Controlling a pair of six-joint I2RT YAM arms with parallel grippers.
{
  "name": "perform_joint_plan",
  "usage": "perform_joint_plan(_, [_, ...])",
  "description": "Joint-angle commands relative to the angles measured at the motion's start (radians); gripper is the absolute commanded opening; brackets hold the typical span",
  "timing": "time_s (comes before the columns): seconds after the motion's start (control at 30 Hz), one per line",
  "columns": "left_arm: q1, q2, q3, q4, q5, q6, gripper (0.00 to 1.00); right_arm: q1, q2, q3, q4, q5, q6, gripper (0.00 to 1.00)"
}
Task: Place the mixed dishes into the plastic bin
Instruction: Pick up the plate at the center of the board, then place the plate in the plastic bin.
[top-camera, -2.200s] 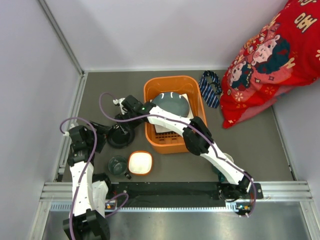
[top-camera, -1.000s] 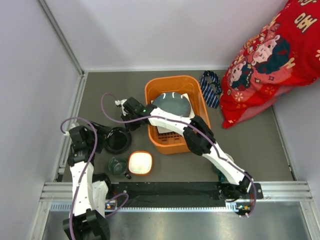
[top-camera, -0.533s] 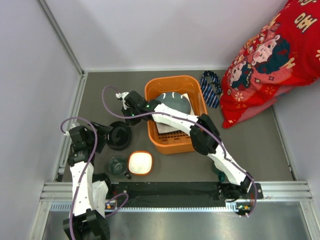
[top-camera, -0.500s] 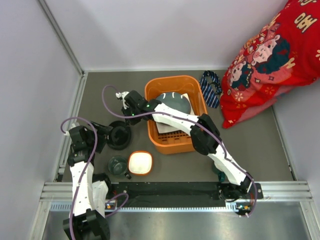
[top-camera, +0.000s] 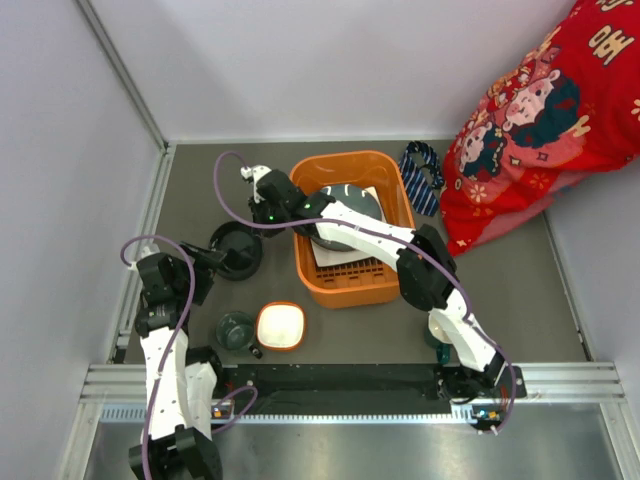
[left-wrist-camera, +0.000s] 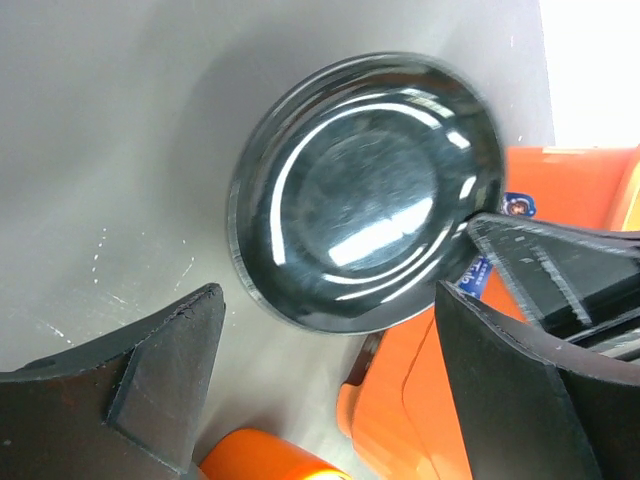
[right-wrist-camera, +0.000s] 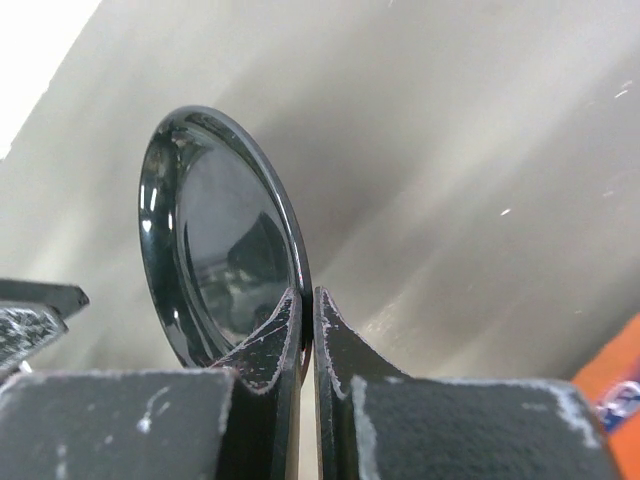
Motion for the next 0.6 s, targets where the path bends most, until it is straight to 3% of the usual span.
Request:
perform_joint_plan(0.0, [0.005,-0.021,0.02,0.027,0.036,-0.003,0.9,-0.021,-0.115,0.016,0.105,0.022,0.025,0.0])
perform_joint_plan(0.37, [0.007,-0.044,0.012,0.01,0.048,0.0,0.96,-0.087,-0.199,0.079,0.09,0.075,0.017,0.0])
perform_joint_plan(0.57, [0.007,-0.036,-0.005,0.031,0.064,0.005,0.96,-0.222,-0.354,-0.058,0.149,0.018,0.077,0.0])
